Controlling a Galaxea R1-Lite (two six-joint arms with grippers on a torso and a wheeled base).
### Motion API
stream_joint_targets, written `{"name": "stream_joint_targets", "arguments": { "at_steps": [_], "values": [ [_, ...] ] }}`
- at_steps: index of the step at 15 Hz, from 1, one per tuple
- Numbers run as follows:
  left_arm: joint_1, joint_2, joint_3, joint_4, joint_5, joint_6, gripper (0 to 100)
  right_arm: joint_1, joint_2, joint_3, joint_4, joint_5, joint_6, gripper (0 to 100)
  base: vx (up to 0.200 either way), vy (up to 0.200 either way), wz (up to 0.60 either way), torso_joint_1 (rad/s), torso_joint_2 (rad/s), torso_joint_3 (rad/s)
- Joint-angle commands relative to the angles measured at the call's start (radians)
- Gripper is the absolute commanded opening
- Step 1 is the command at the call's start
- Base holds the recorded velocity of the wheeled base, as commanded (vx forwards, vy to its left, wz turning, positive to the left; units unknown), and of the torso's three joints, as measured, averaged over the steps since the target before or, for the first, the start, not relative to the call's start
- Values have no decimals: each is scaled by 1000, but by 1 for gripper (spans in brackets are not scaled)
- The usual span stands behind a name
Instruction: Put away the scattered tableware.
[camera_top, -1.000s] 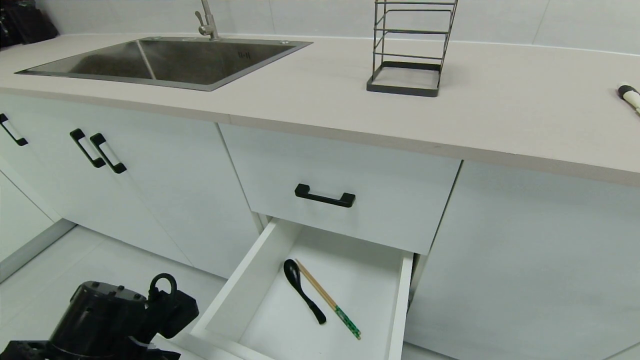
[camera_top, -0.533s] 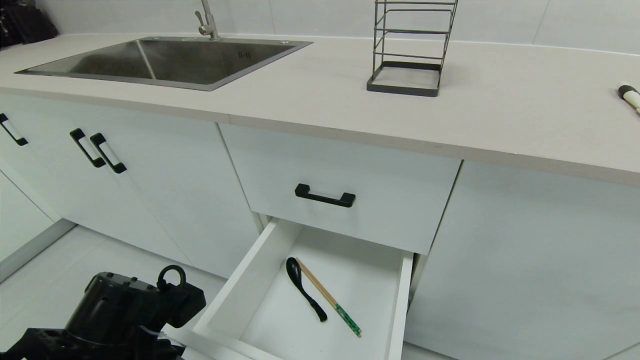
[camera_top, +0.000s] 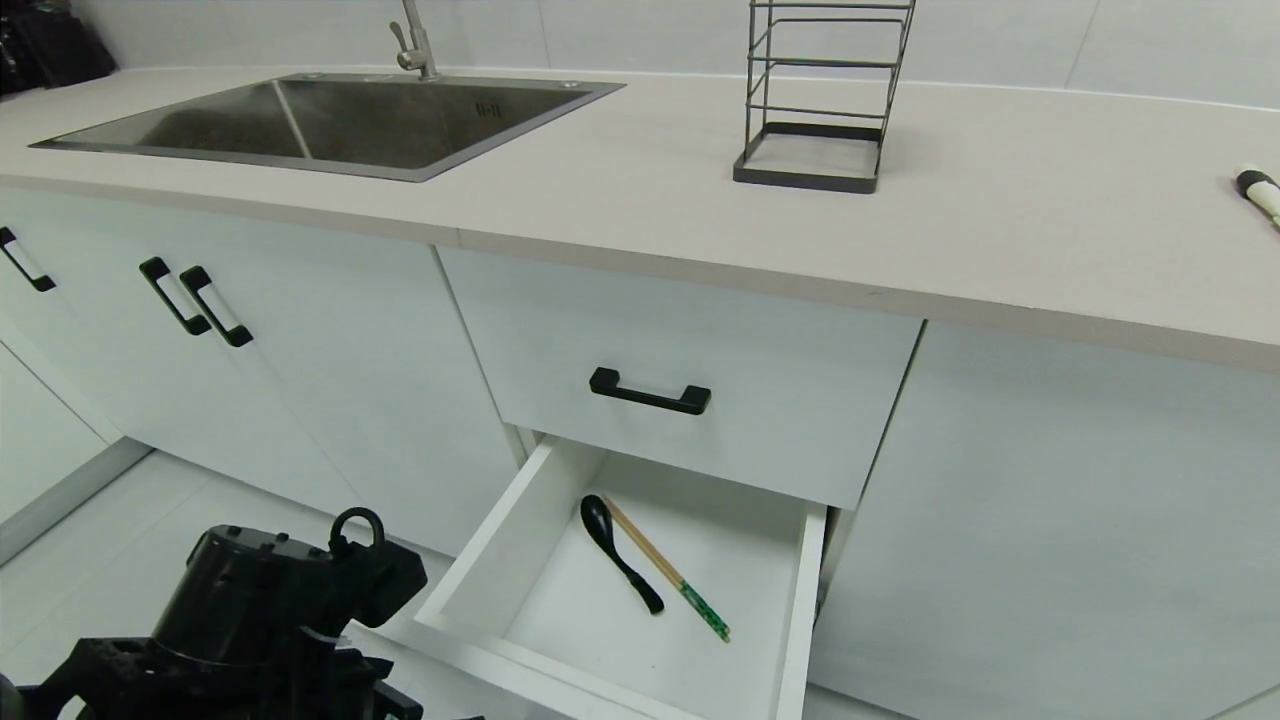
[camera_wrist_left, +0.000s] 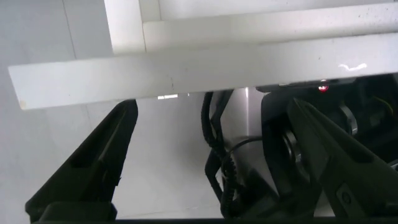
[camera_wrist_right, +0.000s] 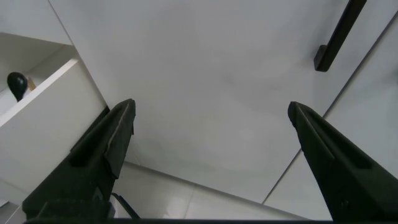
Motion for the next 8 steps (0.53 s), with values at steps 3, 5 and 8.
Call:
{"name": "stream_joint_targets", "arguments": {
  "at_steps": [3,5,8],
  "values": [
    [-1,39,2,-79,-4,0,100,0,2,0,0,0,0,100,0,0,0,0,0,0],
    [-1,52,2,-108,-6,2,100,0,2,0,0,0,0,100,0,0,0,0,0,0],
    [-1,71,1,-148,-9,5,100,0,2,0,0,0,0,100,0,0,0,0,0,0]
  ]
}}
